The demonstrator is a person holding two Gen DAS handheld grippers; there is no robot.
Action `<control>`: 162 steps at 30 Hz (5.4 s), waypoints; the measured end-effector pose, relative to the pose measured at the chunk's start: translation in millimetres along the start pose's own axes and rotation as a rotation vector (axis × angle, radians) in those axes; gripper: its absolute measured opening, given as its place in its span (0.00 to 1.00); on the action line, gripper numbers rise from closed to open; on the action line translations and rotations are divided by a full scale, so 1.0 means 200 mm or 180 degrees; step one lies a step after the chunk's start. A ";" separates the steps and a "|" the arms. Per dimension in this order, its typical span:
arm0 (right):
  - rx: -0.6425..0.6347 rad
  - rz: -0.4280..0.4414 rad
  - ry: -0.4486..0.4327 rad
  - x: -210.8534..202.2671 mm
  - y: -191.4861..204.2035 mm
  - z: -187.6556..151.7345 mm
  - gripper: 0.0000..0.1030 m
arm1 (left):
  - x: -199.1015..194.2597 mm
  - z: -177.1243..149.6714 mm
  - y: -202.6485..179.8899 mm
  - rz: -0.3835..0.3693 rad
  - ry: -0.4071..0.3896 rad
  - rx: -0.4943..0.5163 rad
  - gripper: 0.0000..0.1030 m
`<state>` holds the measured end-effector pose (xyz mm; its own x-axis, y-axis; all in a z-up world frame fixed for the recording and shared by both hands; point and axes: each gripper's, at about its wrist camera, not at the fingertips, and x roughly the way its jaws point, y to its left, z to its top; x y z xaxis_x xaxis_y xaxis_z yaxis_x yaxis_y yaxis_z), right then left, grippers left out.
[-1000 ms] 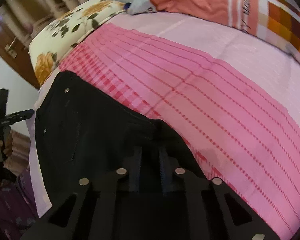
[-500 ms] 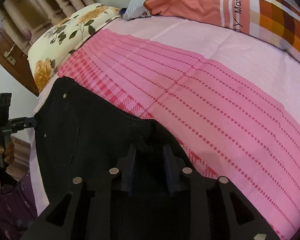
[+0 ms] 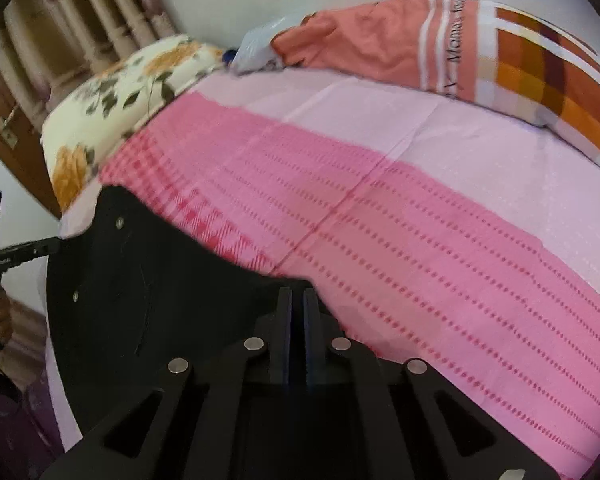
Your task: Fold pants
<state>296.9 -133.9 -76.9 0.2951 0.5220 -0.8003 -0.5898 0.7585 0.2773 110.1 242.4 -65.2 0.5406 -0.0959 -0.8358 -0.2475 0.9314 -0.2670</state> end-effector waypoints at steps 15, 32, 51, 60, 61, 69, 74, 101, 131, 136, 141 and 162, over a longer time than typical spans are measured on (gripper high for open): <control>-0.0048 0.0236 0.0239 0.07 -0.03 0.02 0.12 | 0.02 -0.08 0.09 0.0058 0.0255 0.0105 0.14; -0.0397 0.0390 0.0606 0.08 0.04 0.06 0.18 | 0.11 -0.15 0.04 -0.0300 0.0604 0.0105 0.52; -0.0536 0.0296 0.0631 0.11 0.05 0.06 0.14 | 0.06 -0.12 -0.01 -0.0091 0.0330 0.0335 0.27; -0.0511 0.0412 0.0949 0.10 0.02 0.00 0.30 | 0.05 -0.12 -0.02 -0.0075 0.0380 0.0397 0.28; -0.0553 0.0401 0.1008 0.11 0.03 -0.01 0.30 | 0.06 -0.12 -0.02 -0.0061 0.0381 0.0407 0.28; -0.0368 0.0732 0.0872 0.08 -0.01 0.02 0.30 | 0.07 -0.11 -0.02 -0.0094 0.0411 0.0330 0.30; -0.0139 0.1002 0.1050 0.09 -0.07 -0.01 0.71 | 0.07 -0.11 -0.01 -0.0087 0.0434 0.0355 0.32; 0.0307 0.0437 0.0027 0.13 -0.17 0.05 0.03 | 0.12 -0.07 0.02 0.0166 0.0188 0.0211 0.16; 0.3044 -0.0708 -0.1196 -1.40 -0.41 -1.82 0.43 | -0.01 -0.22 0.12 -0.0275 0.0425 -0.0143 0.55; 0.3800 -0.0760 -0.1676 -1.50 -0.46 -2.27 0.43 | 0.05 -0.28 0.02 -0.0340 0.0559 0.0047 0.55; 0.4004 -0.0486 -0.1920 -1.45 -0.49 -2.33 0.43 | 0.08 -0.27 -0.02 -0.0446 0.0568 0.0067 0.55; 0.3812 -0.0270 -0.1769 -1.39 -0.43 -2.14 0.18 | 0.11 -0.26 0.02 -0.0912 0.0846 -0.0135 0.32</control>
<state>-55.0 -511.6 -105.2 0.7340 0.3280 -0.5947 0.3853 0.5200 0.7623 79.6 226.5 -109.0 0.3668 -0.4427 -0.8182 -0.1528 0.8389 -0.5224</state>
